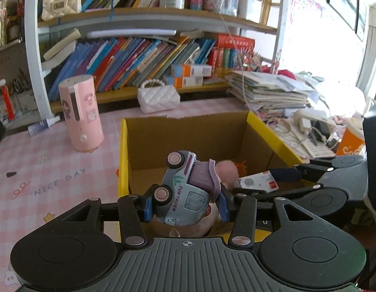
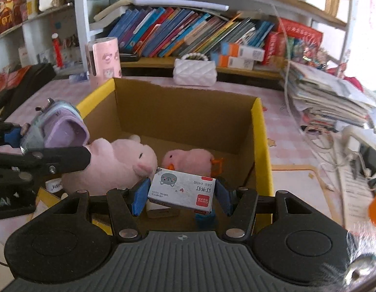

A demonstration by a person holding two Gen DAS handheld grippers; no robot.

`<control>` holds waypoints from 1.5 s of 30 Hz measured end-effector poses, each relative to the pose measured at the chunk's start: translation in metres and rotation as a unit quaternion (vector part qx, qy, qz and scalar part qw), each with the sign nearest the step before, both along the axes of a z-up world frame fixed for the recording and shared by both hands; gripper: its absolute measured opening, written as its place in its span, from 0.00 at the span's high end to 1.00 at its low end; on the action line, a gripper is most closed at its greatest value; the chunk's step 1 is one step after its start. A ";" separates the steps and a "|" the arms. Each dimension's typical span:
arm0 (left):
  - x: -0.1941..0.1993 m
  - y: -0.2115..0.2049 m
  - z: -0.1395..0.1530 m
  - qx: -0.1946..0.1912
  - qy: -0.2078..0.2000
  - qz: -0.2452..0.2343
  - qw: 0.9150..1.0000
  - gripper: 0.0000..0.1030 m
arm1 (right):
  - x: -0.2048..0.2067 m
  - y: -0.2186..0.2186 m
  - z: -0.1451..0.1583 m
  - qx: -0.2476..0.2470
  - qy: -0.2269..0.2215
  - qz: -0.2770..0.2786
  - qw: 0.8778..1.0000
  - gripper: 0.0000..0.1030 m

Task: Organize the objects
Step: 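Lower both tools into the yellow box and open them, releasing car and white box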

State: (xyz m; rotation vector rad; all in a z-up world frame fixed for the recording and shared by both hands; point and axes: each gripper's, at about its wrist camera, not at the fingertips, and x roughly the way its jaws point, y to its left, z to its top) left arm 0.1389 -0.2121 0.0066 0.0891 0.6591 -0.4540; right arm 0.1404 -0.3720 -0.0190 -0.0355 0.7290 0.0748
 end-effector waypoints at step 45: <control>-0.028 0.017 0.012 -0.036 -0.026 0.092 0.995 0.36 | -0.009 -0.004 0.009 -0.015 -0.026 0.045 0.999 0.35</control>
